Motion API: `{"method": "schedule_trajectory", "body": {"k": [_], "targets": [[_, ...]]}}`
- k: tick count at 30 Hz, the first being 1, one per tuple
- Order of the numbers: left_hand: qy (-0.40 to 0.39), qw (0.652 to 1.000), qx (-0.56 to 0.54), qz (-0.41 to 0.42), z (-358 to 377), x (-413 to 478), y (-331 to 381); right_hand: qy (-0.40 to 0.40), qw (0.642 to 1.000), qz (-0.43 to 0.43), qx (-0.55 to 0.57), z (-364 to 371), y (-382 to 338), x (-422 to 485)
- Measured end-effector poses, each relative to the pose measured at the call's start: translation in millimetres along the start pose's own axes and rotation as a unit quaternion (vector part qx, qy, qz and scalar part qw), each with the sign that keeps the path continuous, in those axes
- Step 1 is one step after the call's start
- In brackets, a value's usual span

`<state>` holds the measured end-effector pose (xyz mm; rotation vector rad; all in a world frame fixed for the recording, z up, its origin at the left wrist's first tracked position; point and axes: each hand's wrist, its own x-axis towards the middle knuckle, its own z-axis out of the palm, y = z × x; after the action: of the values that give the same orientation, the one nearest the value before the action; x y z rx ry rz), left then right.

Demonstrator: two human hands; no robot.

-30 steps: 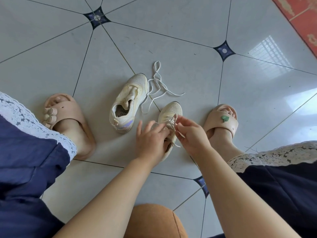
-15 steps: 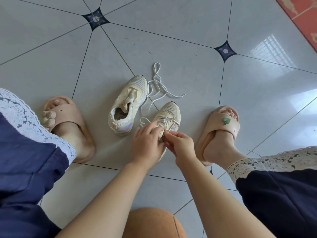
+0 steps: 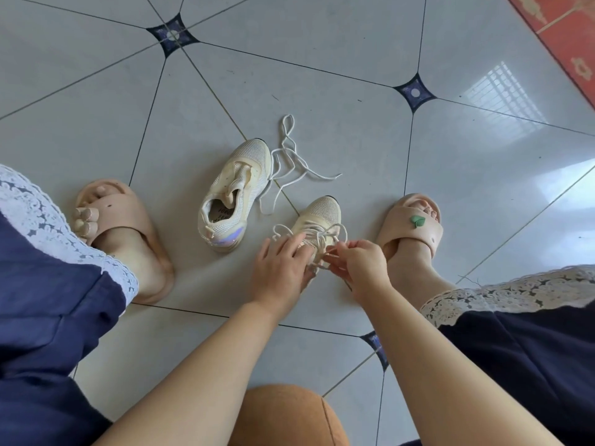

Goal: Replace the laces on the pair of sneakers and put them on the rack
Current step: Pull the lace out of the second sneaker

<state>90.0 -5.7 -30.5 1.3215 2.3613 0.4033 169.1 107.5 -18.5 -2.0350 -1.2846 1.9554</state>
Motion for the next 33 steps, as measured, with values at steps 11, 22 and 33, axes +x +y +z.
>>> {"method": "schedule_trajectory", "body": {"k": [11,22,33], "targets": [[-0.069,0.996,0.042,0.030,13,-13,3,-0.009,0.985,-0.049,0.165,-29,-49,8],[-0.020,0.996,0.056,0.071,14,-23,0,0.003,0.998,-0.003,0.068,0,42,-12],[-0.029,0.997,0.030,0.065,3,-13,-12,0.053,0.982,-0.112,-0.142,1,13,-4]]}}
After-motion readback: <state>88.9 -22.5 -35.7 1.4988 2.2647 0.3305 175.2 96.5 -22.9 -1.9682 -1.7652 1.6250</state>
